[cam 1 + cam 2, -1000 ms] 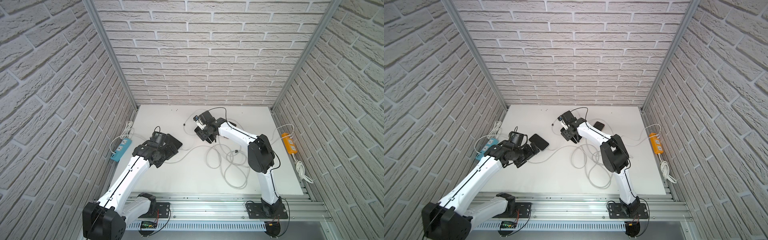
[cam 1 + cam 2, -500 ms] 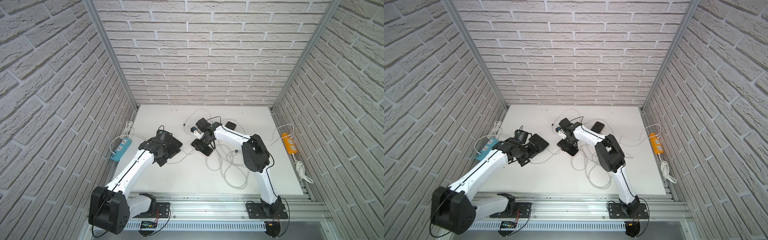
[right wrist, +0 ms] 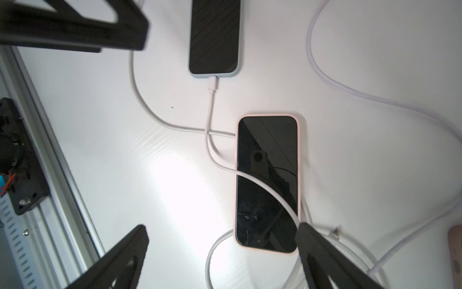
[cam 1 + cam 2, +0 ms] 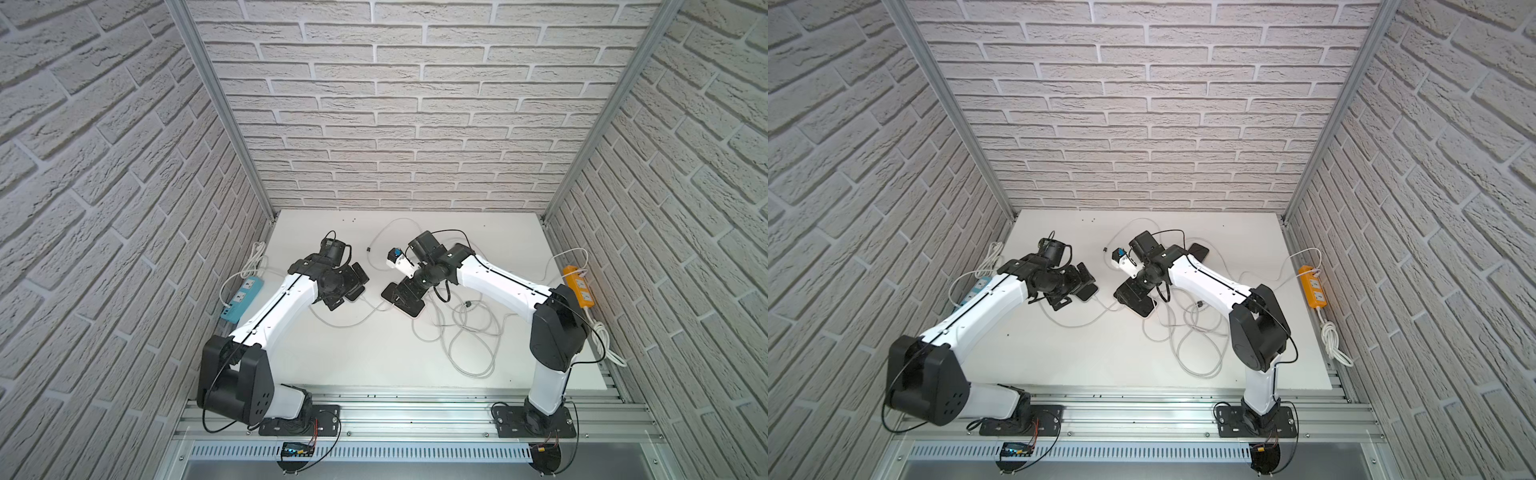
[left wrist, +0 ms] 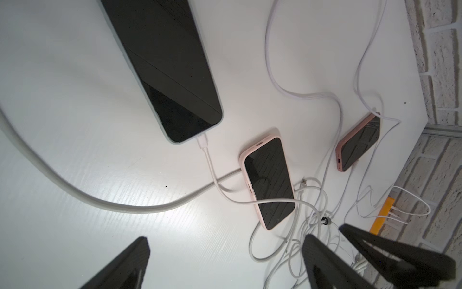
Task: Plug the charging cable into the phone
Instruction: Place the phone at the center of the board, then adjust the charging cable at the center of the board.
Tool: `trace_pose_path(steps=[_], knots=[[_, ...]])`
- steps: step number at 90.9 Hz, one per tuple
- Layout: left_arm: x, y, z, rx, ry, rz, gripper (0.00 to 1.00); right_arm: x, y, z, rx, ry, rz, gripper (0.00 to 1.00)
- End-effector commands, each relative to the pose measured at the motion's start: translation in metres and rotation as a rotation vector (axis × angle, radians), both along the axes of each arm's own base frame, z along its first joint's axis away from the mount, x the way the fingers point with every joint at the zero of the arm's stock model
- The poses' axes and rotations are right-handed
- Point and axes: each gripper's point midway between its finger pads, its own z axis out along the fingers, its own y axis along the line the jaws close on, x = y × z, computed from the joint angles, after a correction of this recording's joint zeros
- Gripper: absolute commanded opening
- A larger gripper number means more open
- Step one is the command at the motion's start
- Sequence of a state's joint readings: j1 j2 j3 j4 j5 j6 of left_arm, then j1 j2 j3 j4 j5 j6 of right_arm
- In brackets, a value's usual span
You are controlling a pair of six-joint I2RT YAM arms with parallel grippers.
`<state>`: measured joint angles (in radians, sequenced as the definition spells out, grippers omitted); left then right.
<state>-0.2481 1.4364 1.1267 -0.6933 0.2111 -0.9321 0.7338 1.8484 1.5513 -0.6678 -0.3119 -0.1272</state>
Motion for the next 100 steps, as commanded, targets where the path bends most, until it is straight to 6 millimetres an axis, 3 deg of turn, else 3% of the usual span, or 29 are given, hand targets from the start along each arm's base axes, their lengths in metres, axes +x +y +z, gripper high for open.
trace_pose_path(steps=[1,12,21,27,37,49,59,71,83,100], knots=[[0.026,-0.012,0.008,-0.025,-0.026,-0.035,0.98,-0.027,-0.006,-0.026,-0.009,0.151,0.013,0.84],[0.05,-0.024,0.009,-0.035,-0.016,-0.053,0.97,-0.043,-0.013,-0.036,0.009,0.174,-0.026,0.81],[0.067,-0.036,0.011,-0.013,-0.018,-0.071,0.97,-0.03,-0.034,-0.031,0.0,0.086,-0.159,0.81],[0.075,-0.042,0.01,0.01,-0.008,-0.078,0.96,-0.022,-0.048,-0.026,-0.009,0.04,-0.232,0.75],[0.081,-0.051,-0.003,0.037,0.028,-0.064,0.95,-0.023,-0.054,-0.011,0.044,-0.01,-0.248,0.68],[0.084,-0.063,-0.016,0.054,0.046,-0.046,0.95,-0.014,-0.06,0.0,0.09,0.006,-0.325,0.48],[0.087,-0.073,-0.025,0.072,0.062,-0.045,0.93,0.007,-0.072,-0.017,0.05,0.074,-0.45,0.21],[0.085,-0.084,-0.034,0.087,0.082,-0.031,0.93,0.016,-0.079,-0.042,-0.027,0.131,-0.535,0.18],[0.08,-0.082,-0.042,0.126,0.096,-0.007,0.93,-0.001,-0.073,-0.06,-0.042,0.209,-0.516,0.17],[0.077,-0.089,-0.059,0.143,0.124,-0.003,0.93,-0.056,-0.046,-0.071,-0.02,0.329,-0.346,0.16]])
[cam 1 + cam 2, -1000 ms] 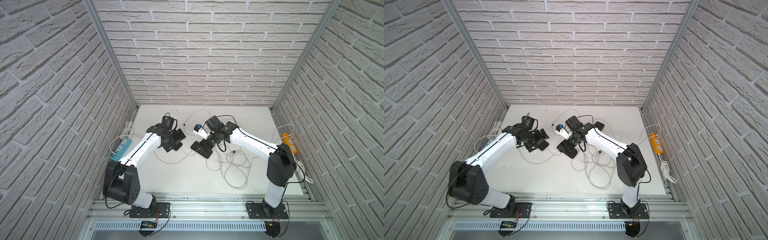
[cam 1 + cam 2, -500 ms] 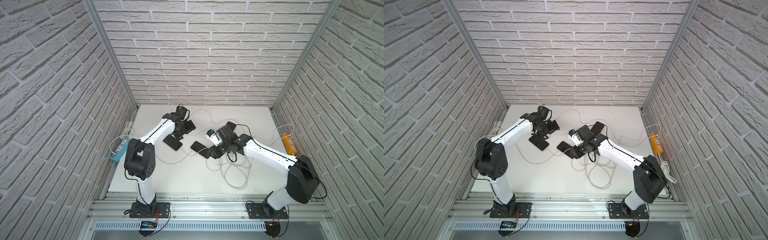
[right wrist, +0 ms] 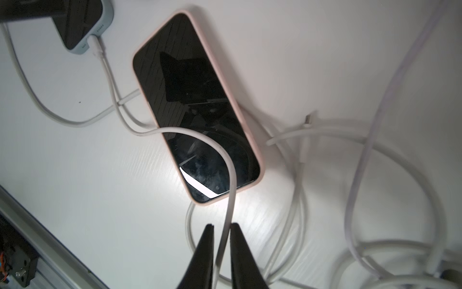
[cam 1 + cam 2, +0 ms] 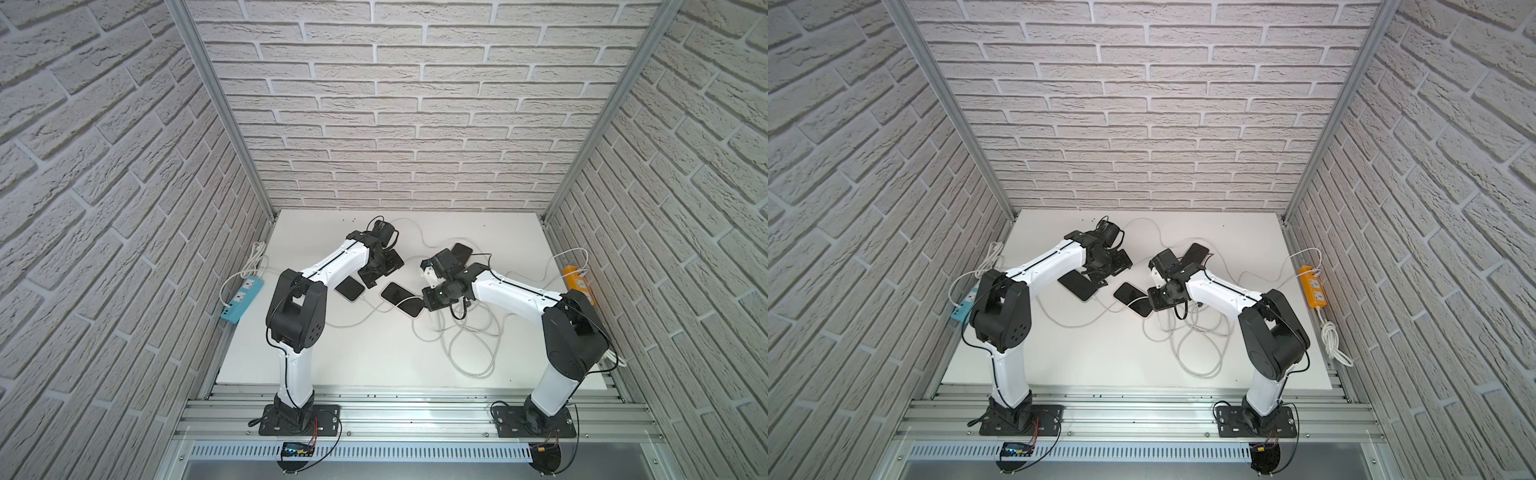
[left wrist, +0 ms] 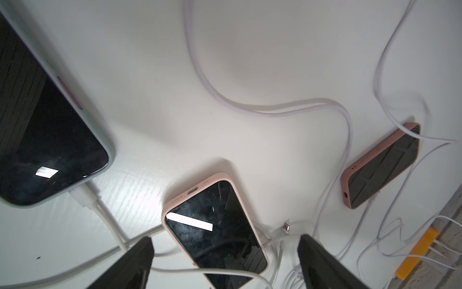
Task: Plug the charging cable into the phone
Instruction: Adjust the charging cable at the center of the board.
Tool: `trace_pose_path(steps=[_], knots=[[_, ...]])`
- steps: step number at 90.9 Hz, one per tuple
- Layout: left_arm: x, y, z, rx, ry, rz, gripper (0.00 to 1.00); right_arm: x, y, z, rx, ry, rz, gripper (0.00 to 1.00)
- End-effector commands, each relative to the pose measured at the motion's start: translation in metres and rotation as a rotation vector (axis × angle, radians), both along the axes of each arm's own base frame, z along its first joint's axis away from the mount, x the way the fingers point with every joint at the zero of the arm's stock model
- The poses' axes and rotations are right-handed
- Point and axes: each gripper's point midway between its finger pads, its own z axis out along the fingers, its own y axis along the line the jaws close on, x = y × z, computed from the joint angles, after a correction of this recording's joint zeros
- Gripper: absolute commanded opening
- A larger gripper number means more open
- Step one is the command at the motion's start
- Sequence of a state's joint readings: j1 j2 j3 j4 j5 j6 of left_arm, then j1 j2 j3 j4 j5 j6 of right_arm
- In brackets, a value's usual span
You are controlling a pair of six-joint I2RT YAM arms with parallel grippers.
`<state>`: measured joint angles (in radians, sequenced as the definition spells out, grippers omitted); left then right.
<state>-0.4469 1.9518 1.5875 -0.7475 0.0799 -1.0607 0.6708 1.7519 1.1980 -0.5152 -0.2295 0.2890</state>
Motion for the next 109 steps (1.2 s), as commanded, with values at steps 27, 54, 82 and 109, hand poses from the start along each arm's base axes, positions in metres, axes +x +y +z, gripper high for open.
trace_pose_path(steps=[27,54,82,109], knots=[[-0.005,-0.014,-0.023,0.062,0.032,0.007,0.94,-0.111,0.031,-0.006,0.047,0.159,0.301,0.21],[-0.028,-0.042,-0.034,0.151,0.063,0.006,0.98,-0.097,0.017,0.006,0.05,0.02,0.276,0.61],[-0.029,-0.045,-0.054,0.188,0.071,0.075,0.98,-0.096,0.002,0.027,0.077,-0.052,0.261,0.75],[-0.036,-0.059,-0.074,0.166,0.091,0.091,0.98,-0.087,-0.015,0.049,0.111,-0.13,0.224,0.84]])
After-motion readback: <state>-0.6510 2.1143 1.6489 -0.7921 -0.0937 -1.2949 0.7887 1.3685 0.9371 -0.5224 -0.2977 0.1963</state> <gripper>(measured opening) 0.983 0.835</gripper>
